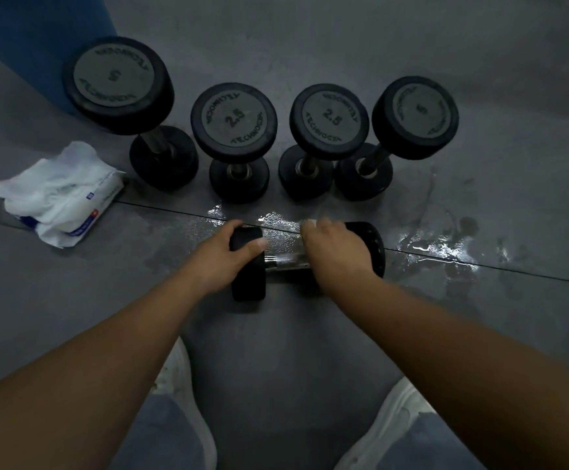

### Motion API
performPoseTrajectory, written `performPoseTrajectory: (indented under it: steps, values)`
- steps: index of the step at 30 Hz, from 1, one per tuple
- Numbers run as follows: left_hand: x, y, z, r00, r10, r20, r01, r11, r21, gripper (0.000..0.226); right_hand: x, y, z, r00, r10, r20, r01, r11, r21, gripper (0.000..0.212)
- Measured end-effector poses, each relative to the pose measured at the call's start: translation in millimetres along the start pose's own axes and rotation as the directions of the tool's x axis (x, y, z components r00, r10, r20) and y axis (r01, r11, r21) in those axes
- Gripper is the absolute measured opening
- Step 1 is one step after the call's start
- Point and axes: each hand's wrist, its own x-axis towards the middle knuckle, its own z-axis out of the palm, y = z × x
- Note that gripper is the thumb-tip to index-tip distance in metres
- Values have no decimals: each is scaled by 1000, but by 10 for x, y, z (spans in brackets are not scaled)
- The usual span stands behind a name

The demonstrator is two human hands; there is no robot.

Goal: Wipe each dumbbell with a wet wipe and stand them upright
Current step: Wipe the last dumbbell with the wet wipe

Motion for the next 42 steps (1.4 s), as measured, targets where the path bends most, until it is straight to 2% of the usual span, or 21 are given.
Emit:
performPoseTrajectory:
  steps: [1, 3, 5, 7, 9, 10, 11, 14, 15, 19, 22, 25, 27, 29, 31, 32, 35, 37, 39, 40, 42]
  values:
    - [-1, 4, -3, 1000, 1, 0, -1, 1000, 5, 82, -2, 21, 3, 999, 35, 15, -35, 999, -30, 31]
    - [-2, -7, 2, 1000, 1, 12, -1, 1000, 8, 91, -98, -65, 22, 996, 31, 82, -26, 998, -64, 31]
    - [-7, -18, 4, 1000, -7, 19, 7, 1000, -1, 101, -201, -219, 3, 993, -69, 93, 65, 997, 42, 29]
    - [-5, -26, -1, 1000, -16, 13, 16, 1000, -7, 93, -136, -313, -31, 990, -136, 23, 131, 980, 151, 23]
    - [-3, 1, -5, 1000, -16, 7, 16, 1000, -5, 80, 38, -285, -3, 1000, -6, -26, 13, 964, 266, 18]
    - [-2, 11, -8, 1000, -13, 9, 13, 1000, -6, 80, 84, -292, 47, 997, 83, -1, -78, 944, 320, 17]
    - [-12, 14, -9, 1000, -14, 13, 14, 1000, -4, 84, 80, -333, 95, 994, 109, 24, -111, 930, 351, 18]
    - [-53, 12, -4, 1000, -2, 15, 1, 1000, 13, 99, -149, -482, 236, 993, -106, -49, 116, 915, 387, 27]
    - [-64, 11, -5, 1000, -2, 15, 1, 1000, 13, 99, -178, -435, 249, 989, -129, -77, 150, 890, 430, 28]
    - [-22, 24, -20, 1000, -20, 9, 20, 1000, 15, 100, -45, -146, 334, 985, 140, -105, -69, 863, 500, 24]
    - [-25, 54, -41, 999, -36, 23, 36, 999, 16, 102, -129, -164, 356, 994, 2, -112, 53, 877, 477, 21]
    - [-60, 29, -25, 999, -29, 22, 28, 1000, 11, 99, -64, 46, 315, 988, 123, -92, -46, 805, 591, 26]
    - [-58, 40, -27, 999, -32, 17, 32, 999, 8, 99, -24, 40, 332, 978, 188, -91, -109, 830, 547, 28]
    - [-44, 68, -43, 999, -48, 25, 47, 999, 26, 102, -48, -174, 354, 997, 65, -41, -37, 872, 489, 26]
    - [-48, 82, -46, 998, -52, 31, 51, 998, 37, 102, -103, -343, 363, 991, -126, -49, 134, 889, 437, 23]
    - [-44, 73, -40, 998, -50, 26, 49, 998, 37, 102, -84, -322, 359, 988, -142, -63, 155, 893, 423, 23]
    - [-25, 68, -46, 999, -49, 15, 49, 998, 31, 95, -45, -169, 343, 993, -16, -119, 54, 945, 323, 21]
    - [0, 84, -59, 998, -49, 32, 48, 998, 29, 84, -141, -200, 319, 994, -91, -65, 102, 978, 183, 27]
    - [28, 79, -63, 998, -49, 35, 48, 999, 19, 86, -199, -214, 199, 983, -184, -20, 185, 971, 151, 29]
    - [30, 94, -53, 998, -59, 16, 58, 998, 21, 88, -170, -181, 126, 987, -158, -6, 157, 973, 168, 24]
    - [-15, 176, -3, 991, -49, -126, 65, 990, 122, 82, -65, -81, 49, 998, -61, -32, 66, 979, 192, 17]
